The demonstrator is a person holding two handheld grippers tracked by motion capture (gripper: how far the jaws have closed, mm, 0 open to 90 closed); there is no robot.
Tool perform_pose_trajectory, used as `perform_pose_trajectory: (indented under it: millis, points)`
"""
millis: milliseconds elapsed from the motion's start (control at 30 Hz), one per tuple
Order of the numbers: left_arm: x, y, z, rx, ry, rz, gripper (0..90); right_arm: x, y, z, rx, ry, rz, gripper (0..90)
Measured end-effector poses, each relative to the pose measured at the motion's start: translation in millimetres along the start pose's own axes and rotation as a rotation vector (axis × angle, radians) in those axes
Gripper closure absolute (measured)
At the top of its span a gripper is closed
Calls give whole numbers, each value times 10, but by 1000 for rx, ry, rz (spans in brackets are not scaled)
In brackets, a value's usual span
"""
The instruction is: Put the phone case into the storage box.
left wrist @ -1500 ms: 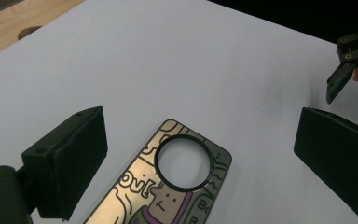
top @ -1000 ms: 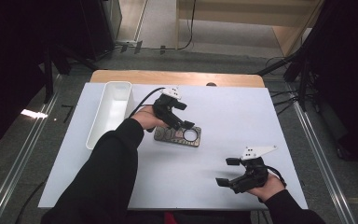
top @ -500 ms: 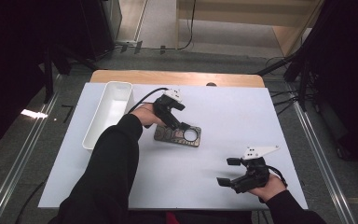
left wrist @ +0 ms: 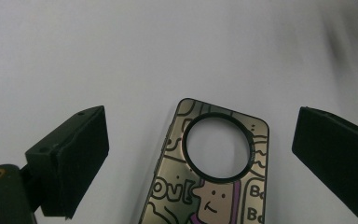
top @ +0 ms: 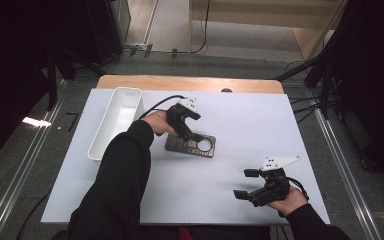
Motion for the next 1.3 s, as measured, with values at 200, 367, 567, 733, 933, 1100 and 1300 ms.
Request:
perform_pose_trajectory:
  millis: [200,367,567,733,933,1100,1300]
  points:
    - [24,15,13,34,-14,1,34,-1,2,-2,0,0,1,53]
    - [43,26,18,58,-26,4,34,0,3,-1,-2,-1,1,53]
    - [60,30,40,66,-58,1,34,-3,4,2,-1,-2,3,53]
    - [73,36,54,81,-80,1,40,-2,4,2,-1,-2,4,53]
    - [90,40,55,79,-104,-27,138,-3,4,2,-2,-3,5,53]
    - [112,49,76,109,-142,-29,137,-5,5,3,-2,-1,4,53]
    - [132,62,91,117,-164,-11,137,-4,7,3,-1,-2,4,53]
Point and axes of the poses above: each handheld gripper's, and its own axes: x roughly forward along the jaws, z roughly out of its underside, y roughly to its right, the point moved 1 cm from there along x, roughly forward along the jaws, and after that the axes turned 2 degrees about -y, right-handed, at the moved point
